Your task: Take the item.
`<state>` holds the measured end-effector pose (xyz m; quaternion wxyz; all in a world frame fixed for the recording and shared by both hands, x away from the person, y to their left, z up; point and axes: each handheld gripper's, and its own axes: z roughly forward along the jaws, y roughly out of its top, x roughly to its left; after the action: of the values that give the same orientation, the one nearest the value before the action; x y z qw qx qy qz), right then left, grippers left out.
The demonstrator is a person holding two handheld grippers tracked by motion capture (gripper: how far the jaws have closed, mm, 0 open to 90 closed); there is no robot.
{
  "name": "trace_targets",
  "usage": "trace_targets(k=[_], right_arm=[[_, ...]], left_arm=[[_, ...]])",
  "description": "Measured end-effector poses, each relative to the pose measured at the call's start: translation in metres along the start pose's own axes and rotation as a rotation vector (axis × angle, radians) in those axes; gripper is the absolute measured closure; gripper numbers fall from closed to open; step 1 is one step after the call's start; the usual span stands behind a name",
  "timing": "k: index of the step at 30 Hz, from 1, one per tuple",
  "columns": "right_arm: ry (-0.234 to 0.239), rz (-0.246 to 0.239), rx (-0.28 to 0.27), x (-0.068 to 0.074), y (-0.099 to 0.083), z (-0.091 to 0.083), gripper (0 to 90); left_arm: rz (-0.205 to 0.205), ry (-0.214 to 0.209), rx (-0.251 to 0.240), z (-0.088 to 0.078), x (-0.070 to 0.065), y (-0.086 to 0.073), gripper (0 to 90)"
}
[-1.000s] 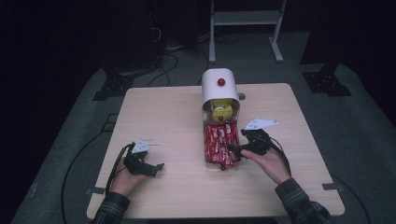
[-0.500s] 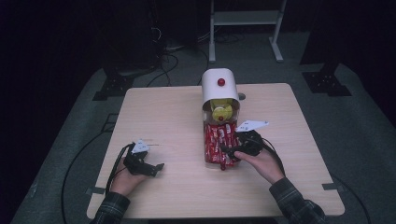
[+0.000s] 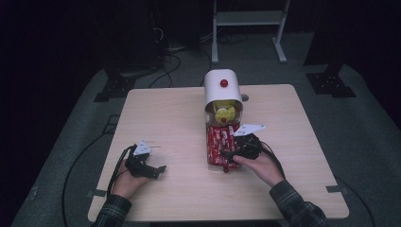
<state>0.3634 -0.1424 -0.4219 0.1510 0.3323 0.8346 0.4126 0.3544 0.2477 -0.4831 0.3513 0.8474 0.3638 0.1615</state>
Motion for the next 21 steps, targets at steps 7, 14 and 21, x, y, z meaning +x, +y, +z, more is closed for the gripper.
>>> trace_targets(k=[7, 14, 21], right_arm=[[-0.015, -0.019, -0.008, 0.0023, -0.0006, 0.0015, 21.5], [-0.014, -0.029, -0.012, 0.0032, -0.0006, 0.0017, 30.0], [-0.021, -0.029, -0.003, 0.0027, -0.001, 0.0019, 40.1]], left_arm=[[0.0, 0.0, 0.0, 0.0, 0.0, 0.0, 0.0], [0.0, 0.0, 0.0, 0.0, 0.0, 0.0, 0.0], [-0.001, 0.0, 0.0, 0.0, 0.0, 0.0, 0.0]])
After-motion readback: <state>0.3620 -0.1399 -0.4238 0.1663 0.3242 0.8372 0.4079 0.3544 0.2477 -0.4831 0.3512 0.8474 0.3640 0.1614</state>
